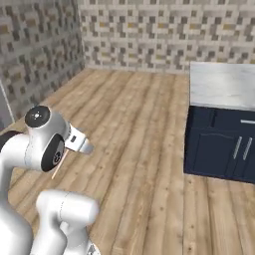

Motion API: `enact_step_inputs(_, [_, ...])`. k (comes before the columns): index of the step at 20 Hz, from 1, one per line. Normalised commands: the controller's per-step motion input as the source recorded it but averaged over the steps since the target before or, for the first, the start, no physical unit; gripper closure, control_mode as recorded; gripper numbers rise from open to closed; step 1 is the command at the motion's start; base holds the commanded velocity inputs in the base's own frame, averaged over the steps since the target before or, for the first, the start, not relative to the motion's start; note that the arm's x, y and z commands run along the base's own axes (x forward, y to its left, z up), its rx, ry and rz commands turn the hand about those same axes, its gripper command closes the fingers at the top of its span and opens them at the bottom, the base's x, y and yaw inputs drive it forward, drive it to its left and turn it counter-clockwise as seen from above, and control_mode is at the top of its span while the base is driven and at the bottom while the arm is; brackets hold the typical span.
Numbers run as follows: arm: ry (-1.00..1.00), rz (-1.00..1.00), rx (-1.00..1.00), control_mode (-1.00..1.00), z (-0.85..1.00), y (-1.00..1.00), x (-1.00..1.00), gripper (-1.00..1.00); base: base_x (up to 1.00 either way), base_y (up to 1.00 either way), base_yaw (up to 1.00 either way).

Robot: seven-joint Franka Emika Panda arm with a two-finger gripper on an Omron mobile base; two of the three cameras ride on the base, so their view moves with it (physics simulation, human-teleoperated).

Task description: Take a straw from the drawer in front and place it inside the glass cup on the dining counter.

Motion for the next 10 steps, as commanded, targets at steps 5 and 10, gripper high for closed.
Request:
enact_step_inputs(5, [0.00,0.00,0.00,1.00,0.00,0.00,0.00,1.00,0.00,-0.20,-0.59])
enact_step_inputs(10, [0.00,0.00,0.00,1.00,0.00,0.00,0.00,1.00,0.00,-0.19,-0.57])
